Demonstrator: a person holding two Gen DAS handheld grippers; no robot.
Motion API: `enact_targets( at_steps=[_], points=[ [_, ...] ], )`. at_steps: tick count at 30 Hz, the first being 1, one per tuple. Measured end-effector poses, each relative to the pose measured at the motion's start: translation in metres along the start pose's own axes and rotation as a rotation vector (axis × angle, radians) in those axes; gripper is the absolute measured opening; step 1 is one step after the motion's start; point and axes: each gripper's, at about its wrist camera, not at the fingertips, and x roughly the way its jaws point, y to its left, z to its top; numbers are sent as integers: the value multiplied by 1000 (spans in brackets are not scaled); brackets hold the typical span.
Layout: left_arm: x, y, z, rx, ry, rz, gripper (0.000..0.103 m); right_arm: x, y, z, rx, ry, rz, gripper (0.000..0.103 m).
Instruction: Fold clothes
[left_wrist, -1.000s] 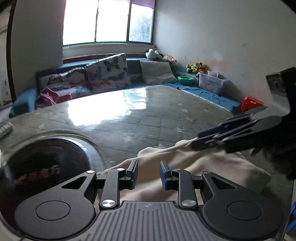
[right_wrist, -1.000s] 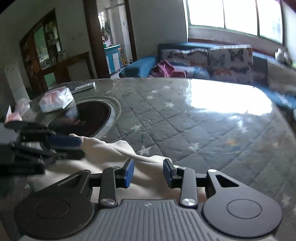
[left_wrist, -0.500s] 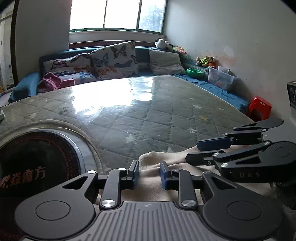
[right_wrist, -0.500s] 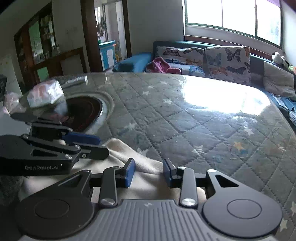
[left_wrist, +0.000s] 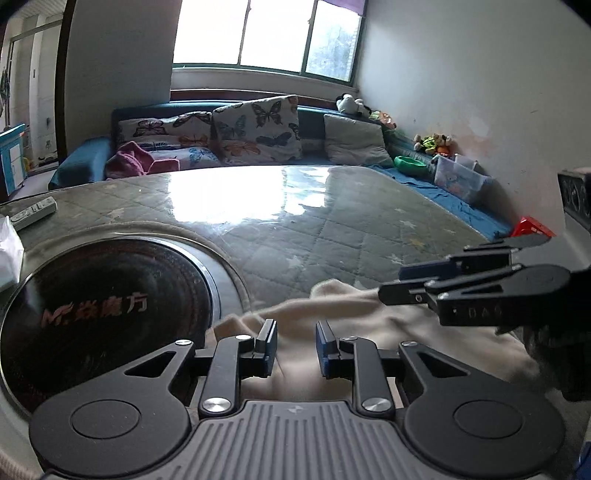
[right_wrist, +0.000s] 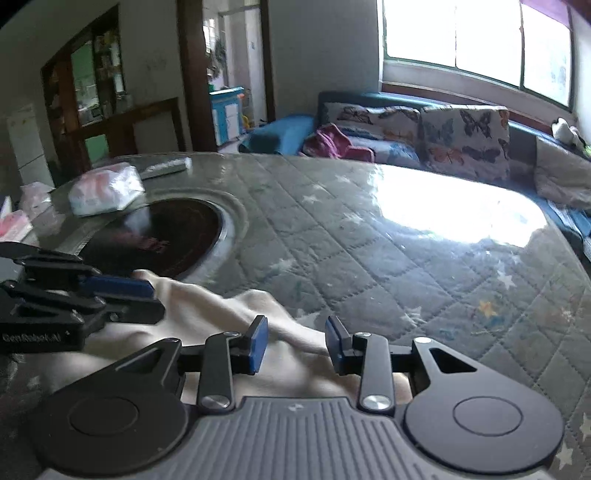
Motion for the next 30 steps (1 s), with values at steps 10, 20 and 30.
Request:
enact_targets(
  at_steps=[10, 20, 30],
  points=[
    [21, 9, 1, 23, 17, 83, 25, -3, 35, -16, -93, 11, 36, 35],
    [-4, 31, 1, -96, -49, 93, 26, -2, 33, -5, -59, -10, 75, 35],
    [-39, -5, -41, 16, -13, 31, 25, 33, 44, 16, -86, 33, 121, 34]
  ],
)
